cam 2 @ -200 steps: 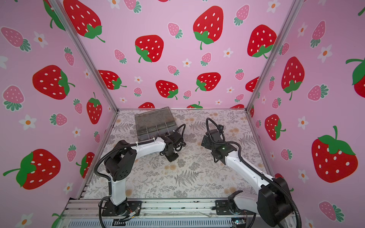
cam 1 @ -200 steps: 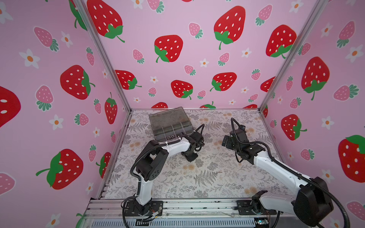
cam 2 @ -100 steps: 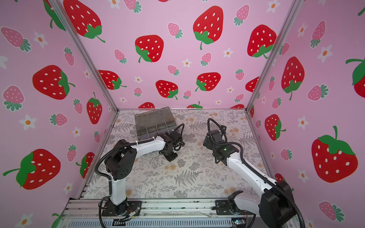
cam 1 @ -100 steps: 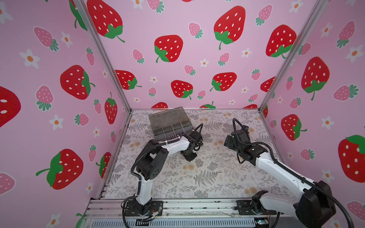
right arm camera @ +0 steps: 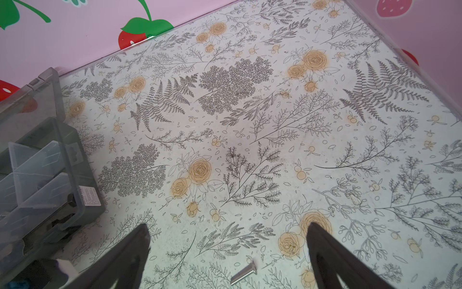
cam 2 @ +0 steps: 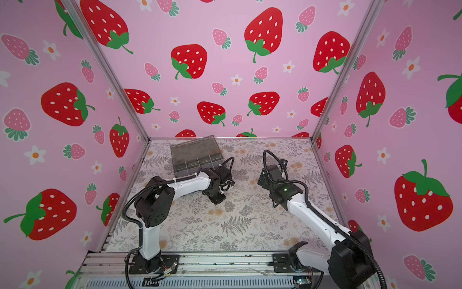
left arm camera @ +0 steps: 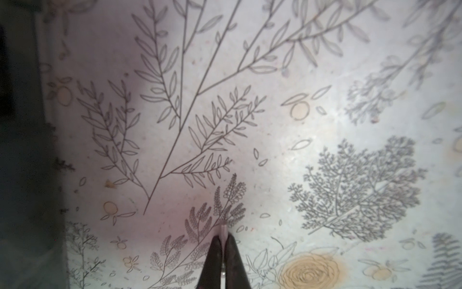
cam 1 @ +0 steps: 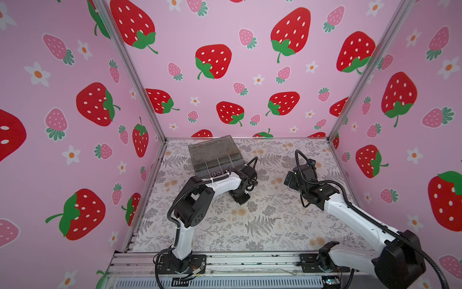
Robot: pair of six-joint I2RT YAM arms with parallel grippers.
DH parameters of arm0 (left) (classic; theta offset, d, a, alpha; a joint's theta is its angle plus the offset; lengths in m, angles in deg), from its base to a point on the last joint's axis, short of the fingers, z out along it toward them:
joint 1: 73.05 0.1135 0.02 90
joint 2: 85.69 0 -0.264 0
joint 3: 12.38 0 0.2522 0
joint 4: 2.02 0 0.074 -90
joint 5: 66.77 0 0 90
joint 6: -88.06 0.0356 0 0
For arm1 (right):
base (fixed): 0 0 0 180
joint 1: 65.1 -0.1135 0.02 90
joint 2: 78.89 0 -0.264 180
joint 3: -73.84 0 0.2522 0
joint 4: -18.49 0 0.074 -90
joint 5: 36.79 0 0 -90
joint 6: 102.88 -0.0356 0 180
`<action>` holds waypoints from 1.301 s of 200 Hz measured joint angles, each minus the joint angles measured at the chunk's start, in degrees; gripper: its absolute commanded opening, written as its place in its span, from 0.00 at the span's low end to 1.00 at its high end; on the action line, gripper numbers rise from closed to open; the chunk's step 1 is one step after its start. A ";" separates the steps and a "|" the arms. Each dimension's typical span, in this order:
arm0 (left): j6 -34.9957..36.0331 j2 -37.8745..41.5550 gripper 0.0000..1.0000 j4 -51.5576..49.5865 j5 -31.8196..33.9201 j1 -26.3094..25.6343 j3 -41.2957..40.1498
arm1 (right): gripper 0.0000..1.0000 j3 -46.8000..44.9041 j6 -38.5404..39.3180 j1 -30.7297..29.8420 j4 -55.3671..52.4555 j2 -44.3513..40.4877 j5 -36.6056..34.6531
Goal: Sort the screws and nuts into containers
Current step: Pick up the screw at the center of the table, then place the screw into the container.
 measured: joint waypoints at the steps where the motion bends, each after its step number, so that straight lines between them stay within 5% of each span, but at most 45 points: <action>1: 0.00 0.00 0.00 0.00 0.00 0.00 0.00 | 1.00 0.00 0.00 0.00 0.00 0.00 0.00; 76: -1.18 0.92 0.00 1.01 0.83 -0.26 -0.61 | 1.00 -0.11 -0.26 0.00 0.04 -0.85 0.04; 153: -4.70 10.51 0.00 4.87 2.10 -0.46 -0.24 | 1.00 -0.31 -0.39 0.00 0.15 -3.34 -0.09; 260: -2.40 -0.24 0.00 6.69 10.64 3.58 18.64 | 1.00 -1.01 -0.42 0.00 0.35 -4.11 -0.17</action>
